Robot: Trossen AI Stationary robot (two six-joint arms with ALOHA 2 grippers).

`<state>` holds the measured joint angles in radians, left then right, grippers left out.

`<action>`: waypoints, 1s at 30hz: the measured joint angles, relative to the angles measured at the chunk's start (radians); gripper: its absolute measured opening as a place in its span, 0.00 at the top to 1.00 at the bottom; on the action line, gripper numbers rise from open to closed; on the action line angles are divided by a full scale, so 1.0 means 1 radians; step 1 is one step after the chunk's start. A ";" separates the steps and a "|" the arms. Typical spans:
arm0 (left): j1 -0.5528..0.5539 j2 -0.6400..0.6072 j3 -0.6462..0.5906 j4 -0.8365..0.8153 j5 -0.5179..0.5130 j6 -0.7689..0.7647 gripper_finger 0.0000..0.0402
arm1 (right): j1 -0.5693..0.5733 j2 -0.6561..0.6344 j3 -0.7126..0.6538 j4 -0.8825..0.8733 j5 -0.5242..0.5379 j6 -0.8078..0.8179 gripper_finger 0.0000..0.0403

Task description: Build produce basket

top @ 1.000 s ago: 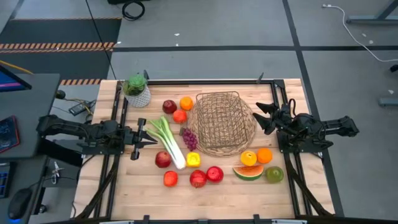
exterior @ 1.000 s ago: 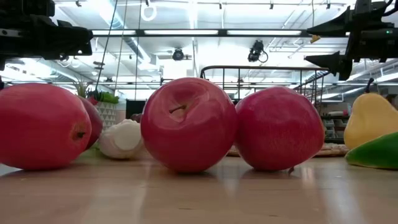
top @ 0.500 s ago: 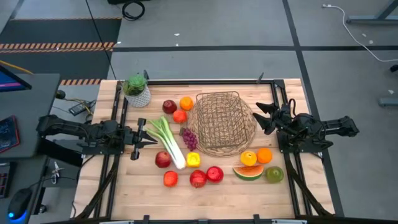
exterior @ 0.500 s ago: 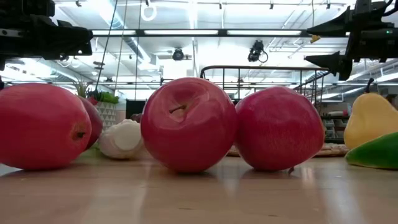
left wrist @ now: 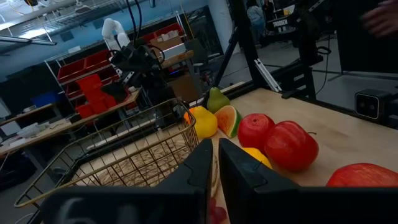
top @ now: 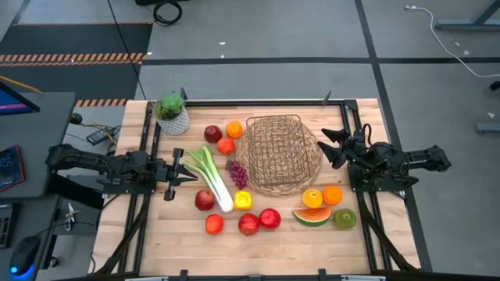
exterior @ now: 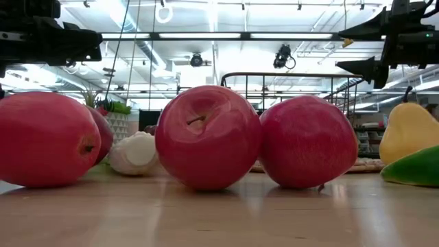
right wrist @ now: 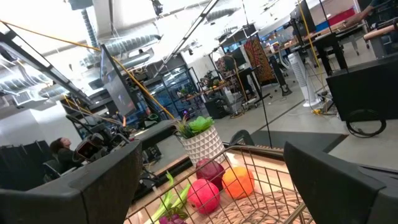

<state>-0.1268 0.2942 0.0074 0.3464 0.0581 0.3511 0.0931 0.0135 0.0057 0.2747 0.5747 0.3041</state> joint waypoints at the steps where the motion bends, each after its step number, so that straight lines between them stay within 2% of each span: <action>1: 0.000 0.000 0.000 0.000 0.000 0.000 0.91 | 0.000 0.000 0.000 0.000 0.000 0.000 0.02; 9: 0.000 0.000 0.000 0.000 0.000 0.000 0.93 | 0.000 0.000 0.000 0.009 0.000 0.013 0.02; 14: 0.000 0.000 0.000 0.001 0.000 -0.038 0.91 | 0.001 0.000 0.000 0.105 -0.048 0.053 0.02; 16: 0.000 0.000 0.000 0.002 0.000 -0.162 0.91 | 0.001 0.000 0.000 0.142 -0.125 0.055 0.02; 18: 0.000 0.000 0.000 0.016 0.000 -0.266 0.90 | 0.001 0.000 0.000 0.172 -0.250 0.045 0.02; 23: 0.000 0.000 0.000 0.046 0.000 -0.398 0.90 | 0.001 0.000 0.000 0.272 -0.531 0.037 0.02; 27: 0.000 0.000 0.000 0.044 0.000 -0.414 0.90 | 0.001 0.000 0.000 0.300 -0.653 -0.012 0.02; 30: 0.000 0.000 0.000 0.047 -0.002 -0.412 0.90 | 0.001 0.000 0.000 0.281 -0.675 -0.044 0.02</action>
<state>-0.1265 0.2943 0.0073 0.3935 0.0564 -0.0612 0.0944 0.0135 0.0058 0.5554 -0.1004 0.2598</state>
